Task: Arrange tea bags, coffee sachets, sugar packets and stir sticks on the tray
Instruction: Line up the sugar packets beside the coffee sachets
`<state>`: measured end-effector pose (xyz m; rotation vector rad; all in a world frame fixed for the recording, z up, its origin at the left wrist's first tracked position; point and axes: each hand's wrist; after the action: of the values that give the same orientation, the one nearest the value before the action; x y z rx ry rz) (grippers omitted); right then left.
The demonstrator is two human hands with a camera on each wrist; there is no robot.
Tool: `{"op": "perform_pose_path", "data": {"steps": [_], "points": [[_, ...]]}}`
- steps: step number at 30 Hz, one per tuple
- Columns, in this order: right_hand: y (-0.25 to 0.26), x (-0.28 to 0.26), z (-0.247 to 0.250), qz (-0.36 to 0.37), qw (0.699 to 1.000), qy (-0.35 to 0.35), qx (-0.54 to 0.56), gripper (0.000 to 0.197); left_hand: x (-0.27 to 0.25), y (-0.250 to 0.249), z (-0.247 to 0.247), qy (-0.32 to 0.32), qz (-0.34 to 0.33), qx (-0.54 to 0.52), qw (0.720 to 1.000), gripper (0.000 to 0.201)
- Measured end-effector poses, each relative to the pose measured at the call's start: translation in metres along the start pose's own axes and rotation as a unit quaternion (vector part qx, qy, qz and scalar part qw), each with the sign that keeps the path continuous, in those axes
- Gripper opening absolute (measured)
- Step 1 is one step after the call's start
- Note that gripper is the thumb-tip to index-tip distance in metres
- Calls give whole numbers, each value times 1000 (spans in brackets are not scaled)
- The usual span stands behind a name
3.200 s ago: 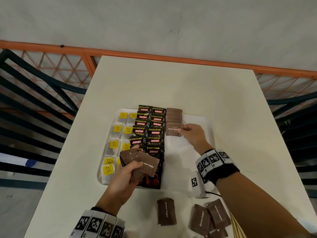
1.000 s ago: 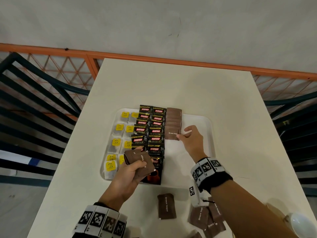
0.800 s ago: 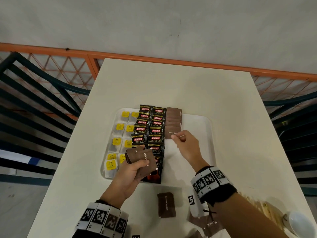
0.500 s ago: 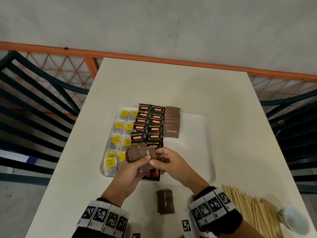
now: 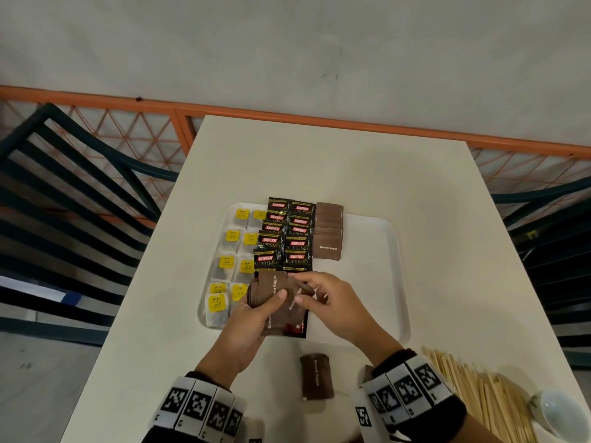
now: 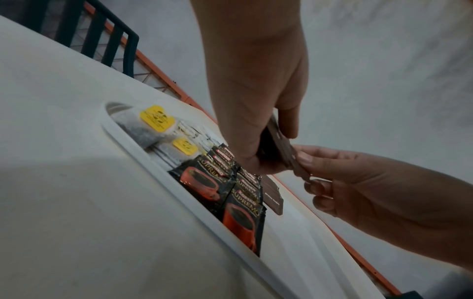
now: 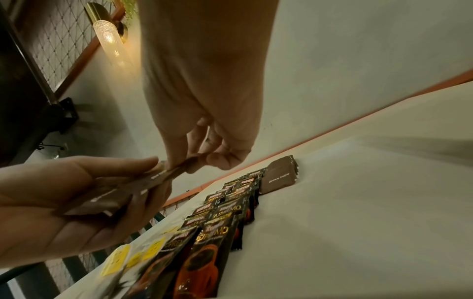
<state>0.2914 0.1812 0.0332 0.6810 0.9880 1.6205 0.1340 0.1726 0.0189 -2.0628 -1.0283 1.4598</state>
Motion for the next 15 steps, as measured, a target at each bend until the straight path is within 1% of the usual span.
{"op": "perform_pose_path", "data": {"steps": [3,5,7,9,10,12,14,15], "points": [[-3,-1,4,-6,1000,-22,-3,21,0,-1,1,-3,-15,9,1000,28],[-8,-1,6,-12,999,-38,1,15,1,-1,0,-13,-26,0,1000,30],[-12,0,10,-24,999,-30,11,12,2,0,-1,-23,-27,-15,999,27],[-17,1,15,-45,998,-6,52,8,2,1,0,-30,-17,-34,999,22],[-20,3,18,-59,995,-10,76,6,3,1,0,-33,-12,-43,998,20],[-29,6,23,-95,985,-63,126,5,3,1,2,-37,-4,-55,998,18],[-42,13,28,-132,969,-133,161,13,2,1,4,-36,3,-60,998,17],[-48,17,30,-148,963,-159,161,16,2,1,5,-33,6,-64,997,17]]}}
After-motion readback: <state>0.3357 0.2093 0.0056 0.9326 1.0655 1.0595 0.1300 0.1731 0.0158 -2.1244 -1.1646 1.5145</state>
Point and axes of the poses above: each hand's wrist, its own x-axis towards the middle knuckle, its own z-axis out of the back of the hand, y = z × x, and after that the axes turned 8 degrees about z, right-handed
